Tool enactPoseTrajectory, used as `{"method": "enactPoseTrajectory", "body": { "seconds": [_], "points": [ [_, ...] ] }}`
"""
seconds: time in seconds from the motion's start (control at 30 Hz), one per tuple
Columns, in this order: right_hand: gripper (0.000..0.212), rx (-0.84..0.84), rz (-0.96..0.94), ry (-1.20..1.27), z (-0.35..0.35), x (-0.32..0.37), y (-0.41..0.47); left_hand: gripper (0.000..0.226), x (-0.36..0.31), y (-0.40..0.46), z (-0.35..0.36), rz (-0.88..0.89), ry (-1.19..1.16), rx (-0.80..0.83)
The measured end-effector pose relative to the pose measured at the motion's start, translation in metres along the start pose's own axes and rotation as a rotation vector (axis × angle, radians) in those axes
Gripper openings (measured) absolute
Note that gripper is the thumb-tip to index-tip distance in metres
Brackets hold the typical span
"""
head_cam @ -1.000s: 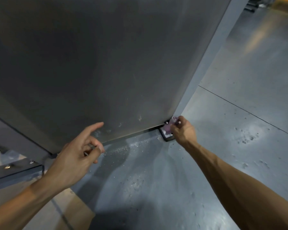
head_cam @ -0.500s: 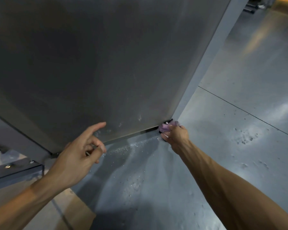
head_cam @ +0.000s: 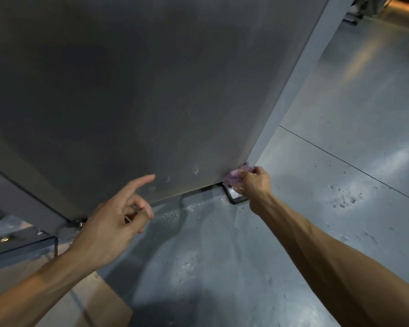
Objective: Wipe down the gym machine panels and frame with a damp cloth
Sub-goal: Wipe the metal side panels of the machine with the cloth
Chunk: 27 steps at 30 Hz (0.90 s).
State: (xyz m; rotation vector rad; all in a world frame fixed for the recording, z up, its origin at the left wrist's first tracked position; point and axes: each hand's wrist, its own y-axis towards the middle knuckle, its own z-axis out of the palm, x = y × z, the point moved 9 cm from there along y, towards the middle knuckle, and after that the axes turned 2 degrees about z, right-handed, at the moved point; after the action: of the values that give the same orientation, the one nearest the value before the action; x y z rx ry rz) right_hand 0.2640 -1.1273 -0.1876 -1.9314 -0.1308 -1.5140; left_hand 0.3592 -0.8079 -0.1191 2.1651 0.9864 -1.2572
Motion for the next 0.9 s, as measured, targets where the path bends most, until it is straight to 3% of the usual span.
{"method": "enactPoseTrajectory", "body": {
  "seconds": [0.23,0.37,0.47,0.63,0.9],
  "points": [
    [0.007,-0.051,-0.451,0.099,-0.012,0.118,-0.048,0.071,0.003,-0.004,-0.005,0.007,-0.016,-0.037],
    [0.004,-0.171,-0.692,-0.143,-0.016,0.137,-0.069,0.07,0.004,-0.004,-0.004,-0.007,0.005,-0.019],
    [0.009,-0.13,-0.648,-0.246,-0.004,0.089,-0.061,0.072,0.002,-0.005,-0.006,-0.002,0.0,-0.026],
    [0.005,-0.07,-0.316,-0.346,0.014,0.018,-0.015,0.07,0.002,-0.009,-0.01,-0.004,-0.004,-0.037],
    [0.014,-0.116,-0.466,-0.632,0.013,0.012,-0.018,0.07,0.002,-0.01,-0.018,-0.02,-0.004,-0.058]
  ]
}}
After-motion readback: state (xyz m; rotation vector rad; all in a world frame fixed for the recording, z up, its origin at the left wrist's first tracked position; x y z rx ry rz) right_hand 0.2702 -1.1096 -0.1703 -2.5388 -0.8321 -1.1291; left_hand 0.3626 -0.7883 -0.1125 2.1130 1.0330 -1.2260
